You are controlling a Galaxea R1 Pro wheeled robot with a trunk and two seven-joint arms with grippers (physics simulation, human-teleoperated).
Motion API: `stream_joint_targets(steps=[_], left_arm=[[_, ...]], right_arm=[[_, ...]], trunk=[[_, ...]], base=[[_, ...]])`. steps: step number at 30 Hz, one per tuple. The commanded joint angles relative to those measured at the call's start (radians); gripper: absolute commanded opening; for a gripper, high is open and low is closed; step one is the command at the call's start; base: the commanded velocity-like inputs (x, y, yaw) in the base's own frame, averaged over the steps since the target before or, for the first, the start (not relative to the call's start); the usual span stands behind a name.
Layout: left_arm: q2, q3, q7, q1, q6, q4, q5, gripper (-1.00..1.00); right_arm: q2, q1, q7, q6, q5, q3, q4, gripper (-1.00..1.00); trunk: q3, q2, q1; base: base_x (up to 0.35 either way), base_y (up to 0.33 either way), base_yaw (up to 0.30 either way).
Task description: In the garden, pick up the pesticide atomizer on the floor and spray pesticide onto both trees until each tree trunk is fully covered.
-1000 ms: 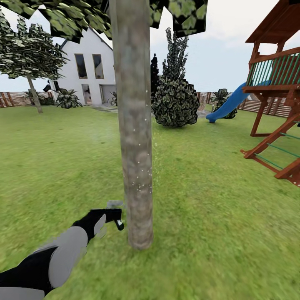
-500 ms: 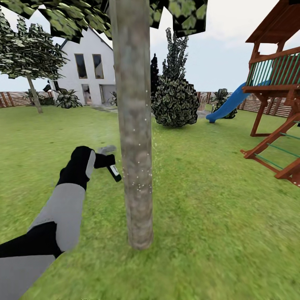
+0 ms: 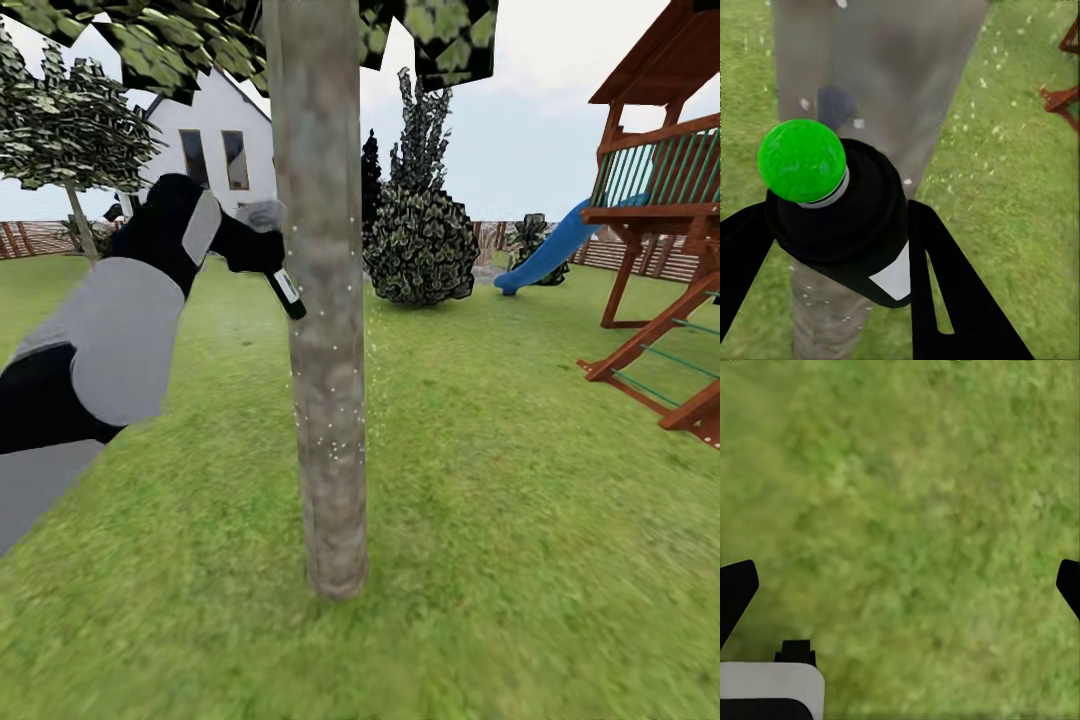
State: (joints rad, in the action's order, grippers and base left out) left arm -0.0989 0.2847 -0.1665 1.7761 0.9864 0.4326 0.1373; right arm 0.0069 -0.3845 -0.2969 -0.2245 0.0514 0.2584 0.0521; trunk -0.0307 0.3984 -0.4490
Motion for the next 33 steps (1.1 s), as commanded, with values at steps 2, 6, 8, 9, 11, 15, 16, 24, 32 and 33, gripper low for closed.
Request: stream_joint_targets(steps=[2,6,8,9,11,15,16,24,32,33], left_arm=[[-0.001,0.007,-0.007,0.058,0.004,-0.026,0.016,-1.00],[-0.001,0.008,-0.008,0.130,0.007,-0.053,0.016,-1.00],[-0.001,0.008,-0.008,0.153,0.007,-0.073,0.015,-1.00],[-0.001,0.008,-0.008,0.160,0.008,-0.078,0.015,-1.00],[-0.001,0.009,-0.008,0.172,0.008,-0.081,0.015,-1.00],[-0.001,0.011,-0.008,0.192,0.008,-0.084,0.015,-1.00],[-0.001,0.011,-0.008,0.198,0.008,-0.084,0.015,-1.00],[-0.002,0.022,-0.008,0.213,0.006,-0.090,0.013,-1.00],[-0.005,0.027,-0.008,0.213,0.004,-0.115,0.013,-1.00],[-0.005,0.027,-0.008,0.213,0.002,-0.149,0.013,-1.00]], right_arm=[[0.001,-0.002,-0.002,-0.007,0.005,0.007,0.005,1.00],[0.001,-0.002,-0.002,-0.007,0.005,0.007,0.005,1.00],[0.001,-0.002,-0.002,-0.007,0.005,0.007,0.005,1.00],[0.001,-0.002,-0.002,-0.007,0.005,0.007,0.005,1.00],[0.001,-0.002,-0.002,-0.007,0.005,0.007,0.005,1.00],[0.001,-0.002,-0.002,-0.007,0.005,0.007,0.005,1.00],[0.001,-0.002,-0.002,-0.007,0.005,0.007,0.005,1.00],[0.001,-0.002,-0.002,-0.007,0.005,0.007,0.005,1.00],[0.001,-0.002,-0.002,-0.007,0.005,0.007,0.005,1.00],[0.001,-0.002,-0.002,-0.007,0.005,0.007,0.005,1.00]], trunk=[[-0.003,0.002,-0.001],[-0.003,0.002,-0.001],[-0.003,0.002,-0.001],[-0.003,0.002,-0.001],[-0.003,0.002,-0.001],[-0.003,0.002,-0.001],[-0.003,0.002,-0.001],[-0.003,0.002,-0.001],[-0.003,0.002,-0.001],[-0.003,0.002,-0.001]], base=[[0.000,0.000,0.000],[0.000,0.000,0.000],[0.000,0.000,0.000],[0.000,0.000,0.000],[0.000,0.000,0.000],[0.000,0.000,0.000],[0.000,0.000,0.000],[-0.026,0.000,0.000],[-0.175,0.000,0.000],[-0.041,0.000,0.000]])
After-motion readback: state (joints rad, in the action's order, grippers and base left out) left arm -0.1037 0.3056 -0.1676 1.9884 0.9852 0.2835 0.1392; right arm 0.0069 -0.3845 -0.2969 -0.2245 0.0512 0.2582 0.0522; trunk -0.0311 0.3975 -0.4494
